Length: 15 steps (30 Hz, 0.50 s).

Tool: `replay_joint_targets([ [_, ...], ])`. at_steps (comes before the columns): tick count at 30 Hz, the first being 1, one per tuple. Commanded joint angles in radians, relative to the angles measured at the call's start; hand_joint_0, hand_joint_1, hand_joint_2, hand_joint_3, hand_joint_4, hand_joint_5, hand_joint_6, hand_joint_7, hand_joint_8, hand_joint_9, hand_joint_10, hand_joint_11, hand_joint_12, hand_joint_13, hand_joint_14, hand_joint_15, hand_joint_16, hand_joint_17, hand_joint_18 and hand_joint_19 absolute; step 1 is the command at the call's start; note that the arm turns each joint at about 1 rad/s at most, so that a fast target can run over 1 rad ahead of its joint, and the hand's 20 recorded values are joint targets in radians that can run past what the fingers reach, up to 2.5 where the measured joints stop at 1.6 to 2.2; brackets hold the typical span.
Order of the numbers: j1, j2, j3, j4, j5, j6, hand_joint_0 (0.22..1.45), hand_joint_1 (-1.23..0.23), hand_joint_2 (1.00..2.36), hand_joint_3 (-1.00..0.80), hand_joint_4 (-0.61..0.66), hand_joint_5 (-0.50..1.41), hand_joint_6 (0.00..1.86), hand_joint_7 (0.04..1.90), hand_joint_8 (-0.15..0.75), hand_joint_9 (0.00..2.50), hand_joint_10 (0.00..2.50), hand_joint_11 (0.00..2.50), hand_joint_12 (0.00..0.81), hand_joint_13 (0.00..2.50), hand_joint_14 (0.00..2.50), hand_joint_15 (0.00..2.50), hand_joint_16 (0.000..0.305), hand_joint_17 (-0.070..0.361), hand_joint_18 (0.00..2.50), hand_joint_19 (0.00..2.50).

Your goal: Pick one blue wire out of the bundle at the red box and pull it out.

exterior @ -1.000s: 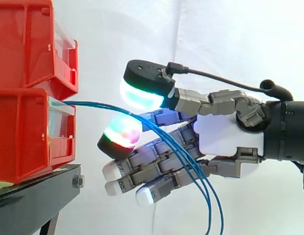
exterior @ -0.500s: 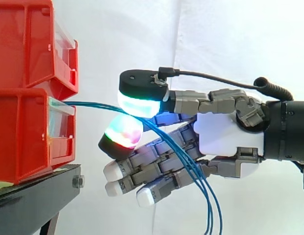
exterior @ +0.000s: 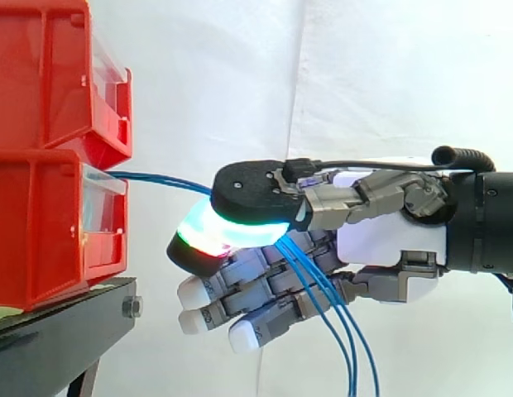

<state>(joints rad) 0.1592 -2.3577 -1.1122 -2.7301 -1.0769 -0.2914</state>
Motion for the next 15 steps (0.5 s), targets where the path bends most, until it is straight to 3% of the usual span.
replay_joint_targets([
  [1,-0.001,0.000,0.000,0.000,0.000,0.000,0.67,-0.95,1.00,-0.50,0.27,-0.19,0.80,0.98,0.346,0.70,0.01,0.52,0.434,0.45,0.00,0.14,0.059,0.132,0.63,0.38],
  [6,0.000,0.000,0.000,0.000,0.000,0.000,0.51,-0.81,1.00,-0.50,0.30,-0.17,0.75,1.01,0.378,0.74,0.02,0.52,0.452,0.46,0.01,0.16,0.062,0.141,0.65,0.43],
  [7,0.000,0.000,0.000,0.000,0.000,0.000,0.49,-0.69,1.00,-0.50,0.31,-0.15,0.73,1.03,0.387,0.78,0.01,0.49,0.466,0.49,0.00,0.17,0.065,0.146,0.67,0.45],
  [11,0.000,0.000,0.000,0.000,0.000,0.000,0.52,-0.49,1.00,-0.50,0.29,-0.12,0.67,1.15,0.388,0.85,0.01,0.48,0.452,0.50,0.01,0.18,0.062,0.141,0.66,0.50],
  [15,-0.001,0.000,0.000,0.000,0.000,0.000,0.60,-0.46,1.01,-0.41,0.26,-0.11,0.66,1.20,0.385,0.88,0.01,0.48,0.436,0.54,0.01,0.20,0.059,0.132,0.67,0.52],
])
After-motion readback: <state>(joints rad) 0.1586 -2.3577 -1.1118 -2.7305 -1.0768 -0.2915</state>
